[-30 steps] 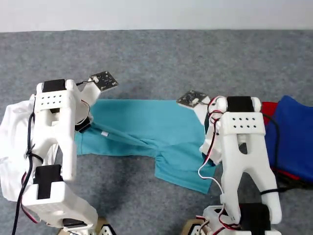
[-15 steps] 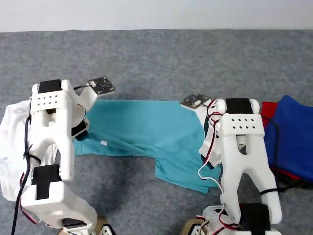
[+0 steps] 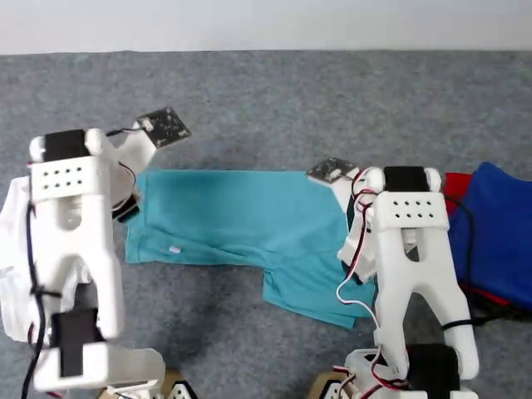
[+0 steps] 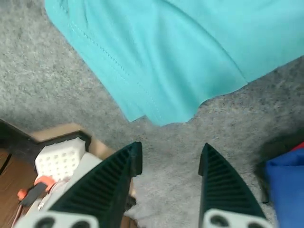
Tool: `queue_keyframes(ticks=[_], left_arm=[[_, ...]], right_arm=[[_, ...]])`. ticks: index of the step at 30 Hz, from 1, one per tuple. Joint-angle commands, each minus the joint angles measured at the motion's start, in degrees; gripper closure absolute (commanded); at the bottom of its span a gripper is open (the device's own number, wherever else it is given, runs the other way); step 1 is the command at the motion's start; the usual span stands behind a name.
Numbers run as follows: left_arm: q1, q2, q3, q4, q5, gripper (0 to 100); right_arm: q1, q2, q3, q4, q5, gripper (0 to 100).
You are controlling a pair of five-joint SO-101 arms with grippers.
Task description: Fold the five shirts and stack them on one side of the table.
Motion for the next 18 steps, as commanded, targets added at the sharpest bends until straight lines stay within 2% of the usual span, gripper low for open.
queue_keyframes(ticks=[1,3,5,9,13,15,18], left_arm=[[-0.4,-5.5,-2.6,0.1,-0.7,93],[-0.4,-5.5,-2.2,-0.8,-0.5,93],[-0.4,-4.2,-0.5,-4.0,2.5,93],[-0.4,1.1,1.1,-13.2,14.5,93],[0.1,9.0,1.0,-19.4,25.6,94],[0.9,13.7,0.9,-21.5,28.7,98],[2.3,20.7,0.4,-22.2,30.0,99]], right_arm=[[-0.3,-1.4,-5.4,-1.0,-0.4,79.7],[-0.2,-1.4,-5.6,-4.9,-0.4,79.7],[-0.2,-1.4,-5.5,-9.6,-0.8,79.7],[-0.3,-1.3,-5.5,-16.8,-1.6,79.7],[0.1,0.7,-5.5,-21.9,-7.1,79.8],[0.1,3.4,-5.5,-23.3,-8.7,80.6],[0.0,8.8,-5.6,-26.8,-9.2,87.3]])
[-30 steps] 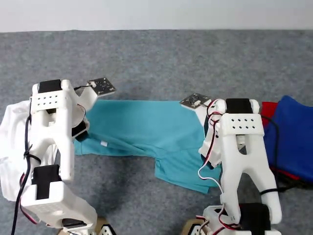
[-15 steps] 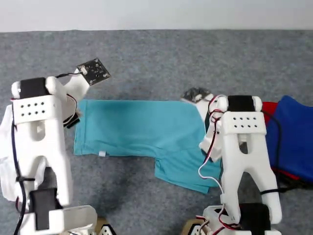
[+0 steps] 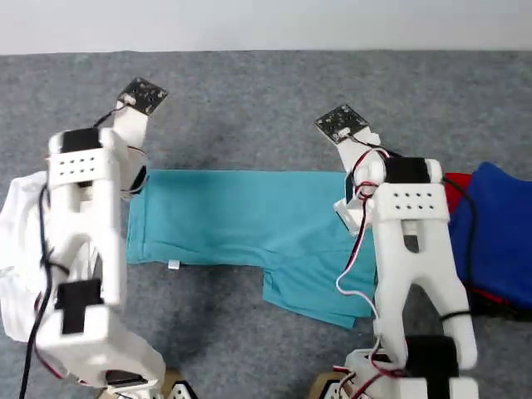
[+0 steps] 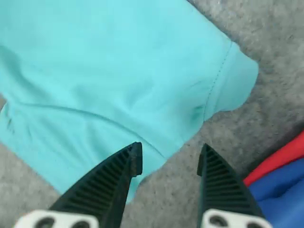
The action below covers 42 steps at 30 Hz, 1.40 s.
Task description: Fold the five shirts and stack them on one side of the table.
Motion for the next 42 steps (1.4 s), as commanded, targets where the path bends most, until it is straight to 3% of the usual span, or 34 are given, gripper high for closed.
queue_keyframes(ticks=[1,5,13,17,26,33,42], left_arm=[[1.7,6.3,-1.4,-2.0,2.2,99],[1.8,13.6,-6.5,-2.1,5.9,99],[1.8,23.6,-18.3,-0.1,6.2,99],[1.8,24.4,-22.8,1.6,6.2,99],[2.0,18.1,-31.9,15.9,6.2,99],[8.8,7.9,-31.7,22.2,6.2,99],[22.9,3.7,-31.7,24.4,6.4,99]], right_arm=[[0.0,5.2,-3.1,-5.0,-1.0,90.1],[0.0,13.8,-3.2,-12.0,-0.8,98.5],[1.3,27.2,-12.0,-14.8,-1.5,98.6],[1.2,30.5,-20.2,-9.6,-3.9,98.5],[-2.7,30.7,-34.8,9.5,-4.0,98.5],[-1.4,30.6,-50.7,26.1,-4.0,98.8],[11.7,16.2,-53.4,26.0,-4.0,98.8]])
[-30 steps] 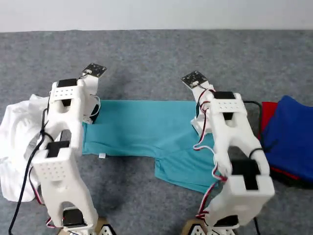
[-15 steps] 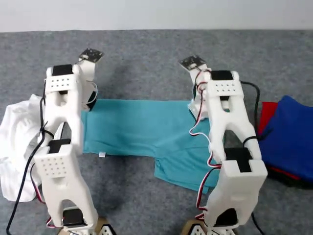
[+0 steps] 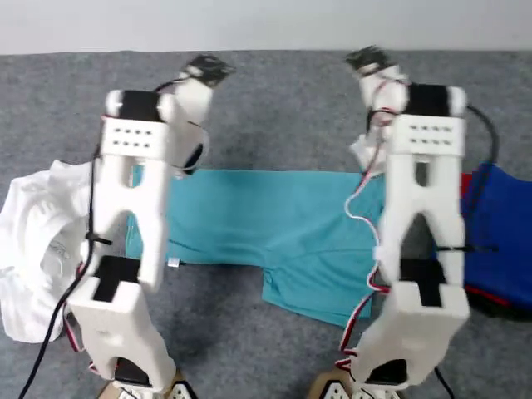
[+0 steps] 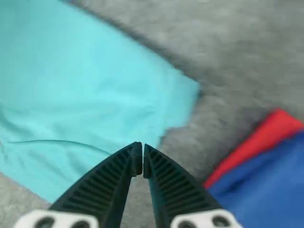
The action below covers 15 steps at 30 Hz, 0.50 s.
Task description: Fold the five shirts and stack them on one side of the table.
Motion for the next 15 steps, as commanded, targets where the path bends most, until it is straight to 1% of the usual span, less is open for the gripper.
queue_keyframes(ticks=[1,7,12,15], left_arm=[[6.5,-3.9,-1.9,1.7,0.7,99],[19.4,-3.3,-1.6,1.4,0.7,99],[28.7,-3.3,2.0,-1.8,0.4,99],[34.3,-3.3,3.8,-1.7,0.4,99]], right_arm=[[7.1,-9.5,-2.9,2.5,-0.6,98.8],[18.3,-18.0,-2.9,2.5,-0.6,98.8],[26.2,-22.7,-2.9,2.5,-0.6,98.8],[30.4,-24.7,-2.7,2.5,-0.6,98.8]])
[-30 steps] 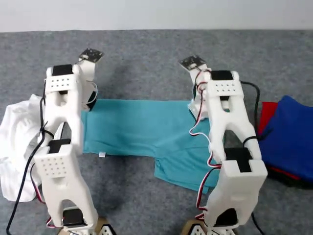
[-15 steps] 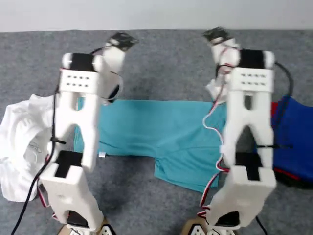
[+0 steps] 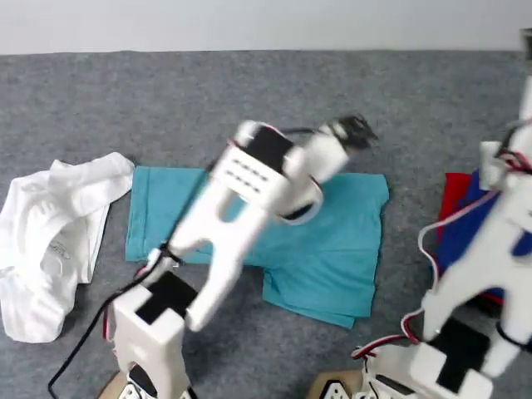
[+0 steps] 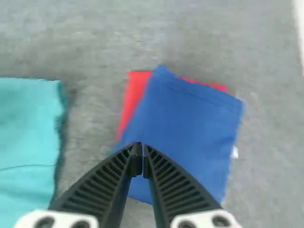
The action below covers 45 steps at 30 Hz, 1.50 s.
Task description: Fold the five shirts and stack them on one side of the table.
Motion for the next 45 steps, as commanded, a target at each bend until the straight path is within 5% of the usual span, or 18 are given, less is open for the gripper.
queue_keyframes(ticks=[1,13,45], left_arm=[[7.0,-3.3,1.2,-0.9,-0.5,99],[13.7,-1.2,11.1,-3.0,-3.8,84],[15.7,19.2,10.8,-6.6,-3.3,84]], right_arm=[[5.2,-4.2,-2.1,2.4,-0.4,98.8],[12.9,-13.1,11.5,2.3,2.5,98.7],[13.0,-15.5,12.8,2.3,3.3,98.6]])
